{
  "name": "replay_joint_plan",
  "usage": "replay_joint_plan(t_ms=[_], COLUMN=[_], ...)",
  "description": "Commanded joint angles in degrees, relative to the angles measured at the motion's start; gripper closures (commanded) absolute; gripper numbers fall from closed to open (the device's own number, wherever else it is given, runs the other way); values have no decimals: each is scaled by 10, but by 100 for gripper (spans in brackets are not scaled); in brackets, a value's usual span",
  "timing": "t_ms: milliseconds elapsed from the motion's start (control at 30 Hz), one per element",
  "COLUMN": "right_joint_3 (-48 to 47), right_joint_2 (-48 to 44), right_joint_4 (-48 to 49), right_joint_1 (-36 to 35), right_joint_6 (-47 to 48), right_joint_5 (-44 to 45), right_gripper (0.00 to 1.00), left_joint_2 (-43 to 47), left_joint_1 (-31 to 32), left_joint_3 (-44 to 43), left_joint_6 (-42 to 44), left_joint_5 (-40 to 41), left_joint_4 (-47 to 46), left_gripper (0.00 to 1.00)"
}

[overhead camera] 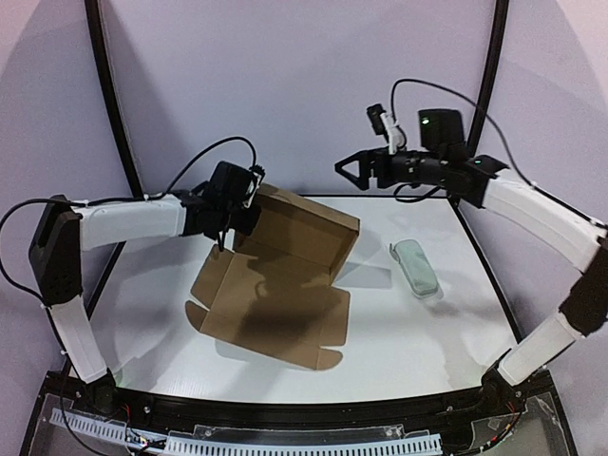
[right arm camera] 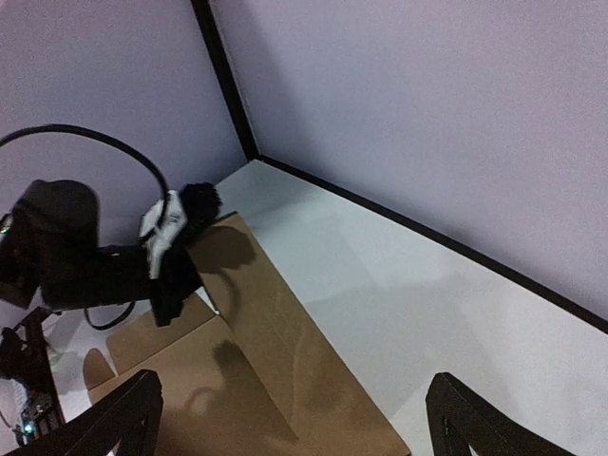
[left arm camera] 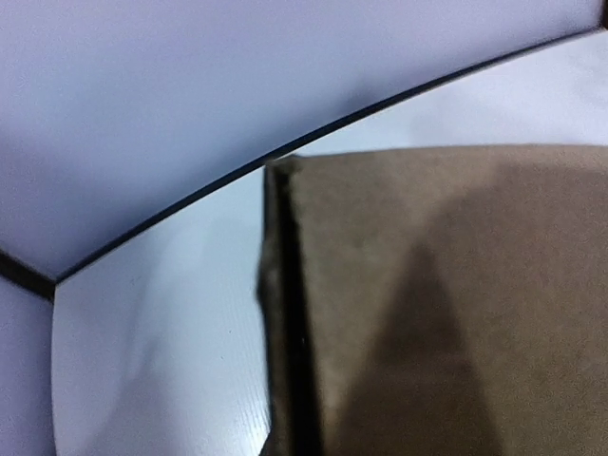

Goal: Fold the paper box

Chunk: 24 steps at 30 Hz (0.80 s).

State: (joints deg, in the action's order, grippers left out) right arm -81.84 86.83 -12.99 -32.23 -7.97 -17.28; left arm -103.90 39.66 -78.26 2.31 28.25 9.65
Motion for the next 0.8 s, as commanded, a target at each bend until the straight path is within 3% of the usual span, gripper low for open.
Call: replay_joint_plan(t_ms=[0,100,400,600,767], right_joint_3=[-14,-15,-9,-25,-35], right_joint_2=[-47,-58,-51,-23,3], right_joint_4=[-103,-160,-210,-235,-246], right_joint_1=[5,23,52,66,78], right_joint_6=[-14,-46,-65,-66,-71], right_joint_5=[-36,-66,-75,-82,-93], right_gripper=[2,2,2,2,2], left_joint_2=[36,38,-16,-109,-185], left_joint_1=[-6,-30,-54,-38,-17], left_joint_3=[-106,-203,-331,-375,-411], left_joint_6=[173,249,435,486,518], left_joint_5=[-136,-220,-244,-178,-150], left_joint_4=[263,424,692,766,756], left_gripper=[99,99,99,99,99])
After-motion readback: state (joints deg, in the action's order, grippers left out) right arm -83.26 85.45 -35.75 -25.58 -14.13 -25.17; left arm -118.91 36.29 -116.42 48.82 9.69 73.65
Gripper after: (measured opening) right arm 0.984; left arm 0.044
